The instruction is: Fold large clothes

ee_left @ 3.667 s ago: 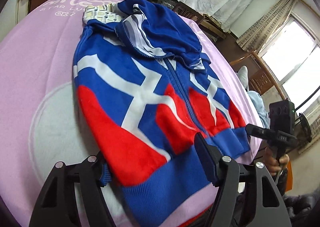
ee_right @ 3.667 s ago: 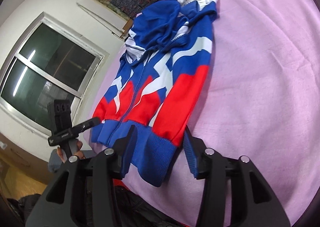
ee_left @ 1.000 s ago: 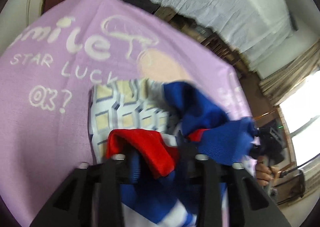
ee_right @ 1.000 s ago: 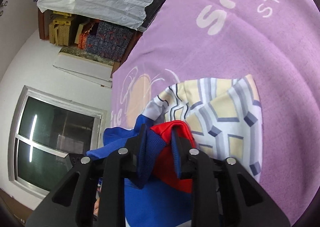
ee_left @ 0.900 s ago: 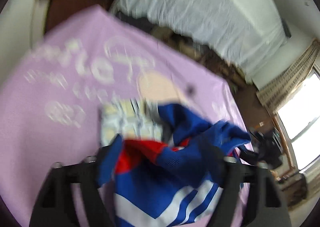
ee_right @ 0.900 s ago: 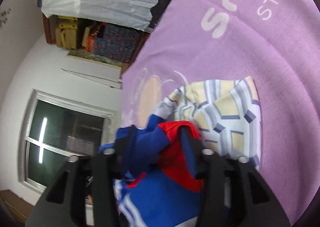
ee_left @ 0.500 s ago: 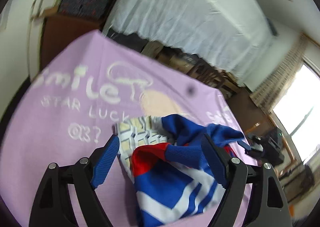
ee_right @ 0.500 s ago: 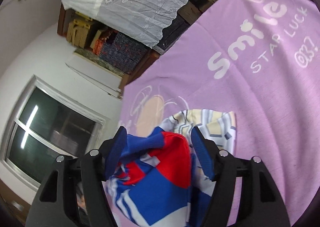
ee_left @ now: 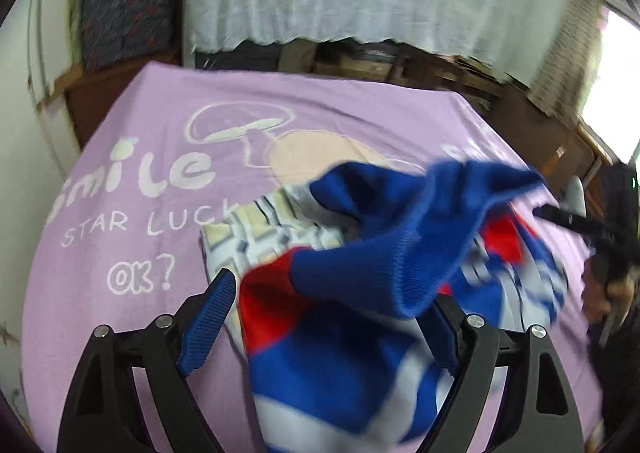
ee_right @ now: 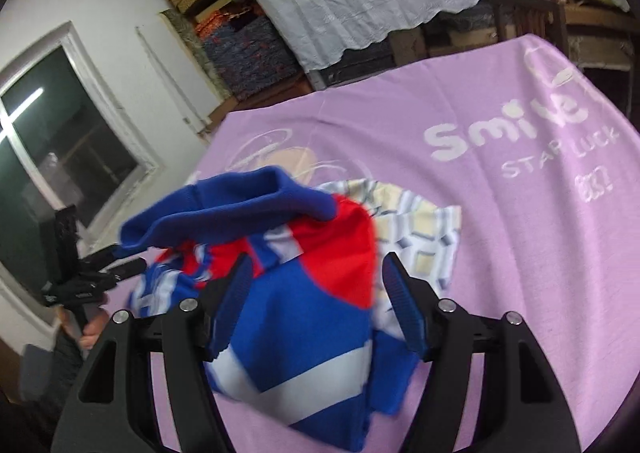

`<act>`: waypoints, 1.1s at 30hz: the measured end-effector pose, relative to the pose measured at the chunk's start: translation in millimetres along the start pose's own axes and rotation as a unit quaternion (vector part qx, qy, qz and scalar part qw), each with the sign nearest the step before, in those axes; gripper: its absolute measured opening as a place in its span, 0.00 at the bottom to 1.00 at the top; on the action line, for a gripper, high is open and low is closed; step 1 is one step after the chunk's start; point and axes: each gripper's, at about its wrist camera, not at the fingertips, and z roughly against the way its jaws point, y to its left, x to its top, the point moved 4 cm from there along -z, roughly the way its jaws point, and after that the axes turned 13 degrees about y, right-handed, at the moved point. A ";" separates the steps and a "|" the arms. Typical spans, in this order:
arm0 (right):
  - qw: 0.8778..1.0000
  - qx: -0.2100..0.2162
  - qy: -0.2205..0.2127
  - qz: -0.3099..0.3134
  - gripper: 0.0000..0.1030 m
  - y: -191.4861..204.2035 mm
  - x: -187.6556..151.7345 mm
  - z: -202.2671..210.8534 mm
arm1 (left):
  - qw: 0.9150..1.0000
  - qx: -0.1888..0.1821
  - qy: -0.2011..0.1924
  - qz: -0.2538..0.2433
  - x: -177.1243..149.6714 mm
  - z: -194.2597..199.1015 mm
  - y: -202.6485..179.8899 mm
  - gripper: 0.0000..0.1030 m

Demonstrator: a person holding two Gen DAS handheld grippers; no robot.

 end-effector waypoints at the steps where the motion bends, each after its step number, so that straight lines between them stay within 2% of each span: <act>1: 1.000 -0.002 0.002 -0.018 0.64 -7.4 5.3 -3.3 | 1.000 -0.011 0.006 0.010 8.3 -2.7 4.3 0.84; 3: 0.998 0.026 0.007 -0.053 0.63 -20.2 21.4 -9.5 | 0.999 -0.023 0.009 0.023 21.8 -6.6 10.6 0.84; 5: 0.997 0.053 0.013 -0.054 0.63 -19.5 37.5 -15.4 | 0.999 -0.041 0.010 0.032 29.0 -10.3 12.5 0.84; 8: 0.998 0.046 0.016 -0.026 0.63 -10.5 49.7 -23.2 | 0.995 -0.087 0.007 0.054 30.9 -22.2 19.4 0.84; 12: 0.998 0.059 0.009 -0.026 0.63 -16.0 41.3 -24.7 | 0.986 -0.142 0.027 0.083 26.6 -36.4 31.5 0.84; 16: 0.997 0.072 0.025 -0.030 0.63 -15.5 43.7 -41.2 | 0.978 -0.175 0.028 0.107 29.7 -36.1 37.3 0.81; 17: 0.996 0.072 0.033 -0.027 0.63 -12.6 45.2 -47.9 | 0.979 -0.173 0.029 0.107 29.7 -36.6 37.0 0.78; 19: 0.998 0.050 0.034 -0.021 0.63 -6.8 49.9 -57.7 | 0.982 -0.156 0.029 0.103 29.6 -37.6 34.6 0.49; 20: 0.998 0.047 0.034 -0.022 0.50 -5.0 51.1 -60.1 | 0.983 -0.147 0.030 0.102 29.4 -37.9 34.4 0.42; 21: 0.997 0.054 0.042 -0.024 0.16 -2.2 52.2 -62.9 | 0.987 -0.126 0.030 0.100 29.9 -37.9 32.9 0.27; 22: 0.997 0.053 0.043 -0.027 0.09 -0.2 53.5 -62.9 | 0.987 -0.119 0.029 0.100 30.5 -37.4 32.6 0.21; 25: 0.999 0.040 0.017 -0.023 0.08 8.8 59.9 -50.2 | 0.991 -0.092 0.018 0.099 35.7 -29.2 27.5 0.17; 27: 0.999 0.030 -0.004 -0.019 0.08 18.3 69.2 -37.7 | 0.994 -0.057 0.005 0.089 42.4 -22.8 20.5 0.17; 29: 1.000 0.013 -0.018 -0.017 0.08 25.7 78.2 -32.2 | 0.997 -0.024 0.010 0.079 46.0 -29.3 17.2 0.17; 32: 0.999 -0.022 -0.002 -0.029 0.08 18.1 81.1 -53.9 | 0.995 -0.008 0.037 0.088 40.8 -54.3 23.0 0.18; 33: 0.999 -0.031 0.009 -0.041 0.08 10.7 77.9 -65.4 | 0.995 -0.009 0.035 0.090 38.3 -59.8 27.1 0.19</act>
